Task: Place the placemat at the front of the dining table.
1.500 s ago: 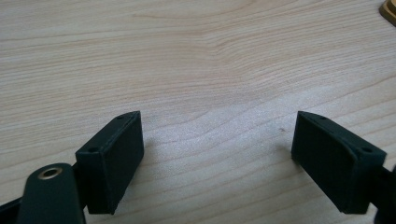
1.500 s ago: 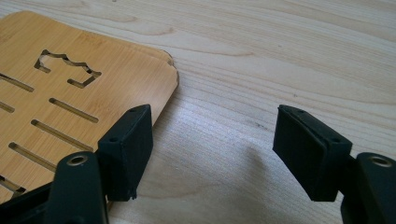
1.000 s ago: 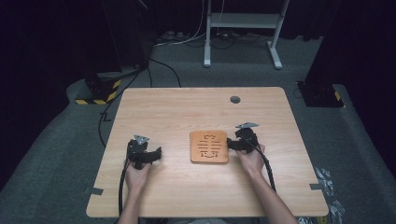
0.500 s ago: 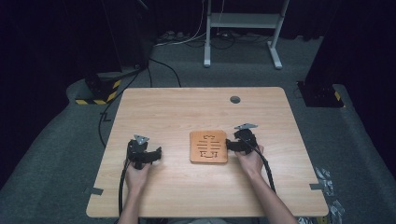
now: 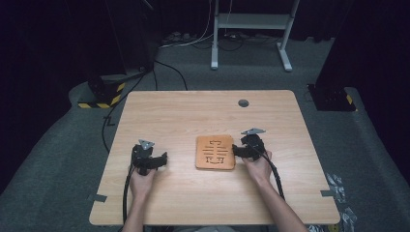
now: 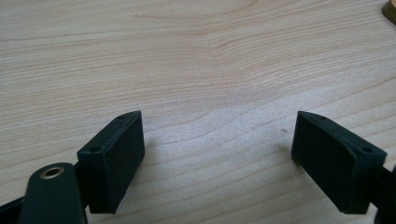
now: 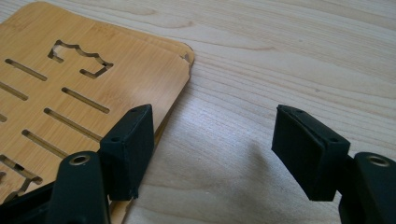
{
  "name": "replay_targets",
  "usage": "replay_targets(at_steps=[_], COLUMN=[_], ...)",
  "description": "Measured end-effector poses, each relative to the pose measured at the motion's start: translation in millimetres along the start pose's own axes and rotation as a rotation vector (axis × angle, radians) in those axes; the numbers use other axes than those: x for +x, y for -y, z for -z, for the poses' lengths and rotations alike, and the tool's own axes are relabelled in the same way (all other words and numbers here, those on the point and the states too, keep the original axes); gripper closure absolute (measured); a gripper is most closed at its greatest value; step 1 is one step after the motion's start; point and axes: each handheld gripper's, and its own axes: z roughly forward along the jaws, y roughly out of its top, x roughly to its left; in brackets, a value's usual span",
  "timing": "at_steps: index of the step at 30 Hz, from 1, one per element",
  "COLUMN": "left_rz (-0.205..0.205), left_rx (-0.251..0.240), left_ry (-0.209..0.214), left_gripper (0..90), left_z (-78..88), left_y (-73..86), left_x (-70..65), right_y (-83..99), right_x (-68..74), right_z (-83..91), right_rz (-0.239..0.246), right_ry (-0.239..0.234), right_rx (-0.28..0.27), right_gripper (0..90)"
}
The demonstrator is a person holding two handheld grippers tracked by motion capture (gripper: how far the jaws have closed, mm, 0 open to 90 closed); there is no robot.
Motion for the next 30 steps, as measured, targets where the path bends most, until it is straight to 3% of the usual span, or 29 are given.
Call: replay_targets(at_steps=[14, 20, 30], left_rz=[0.001, 0.000, 0.002], left_rx=[0.000, 0.000, 0.001], left_ry=[0.000, 0.000, -0.001], left_gripper=[17.2, 17.3, 17.4], left_z=[0.0, 0.0, 0.2], left_y=[0.0, 0.0, 0.1], left_x=[-0.1, -0.1, 0.0], right_y=[-2.4, -3.1, -4.7], right_x=[3.1, 9.8, 20.6], right_z=[-1.9, -1.1, -1.5], right_rz=[-0.008, 0.029, 0.045], right_ry=[-0.025, -0.028, -0.039], right_rx=[0.005, 0.005, 0.015], right_gripper=[29.1, 29.1, 28.8])
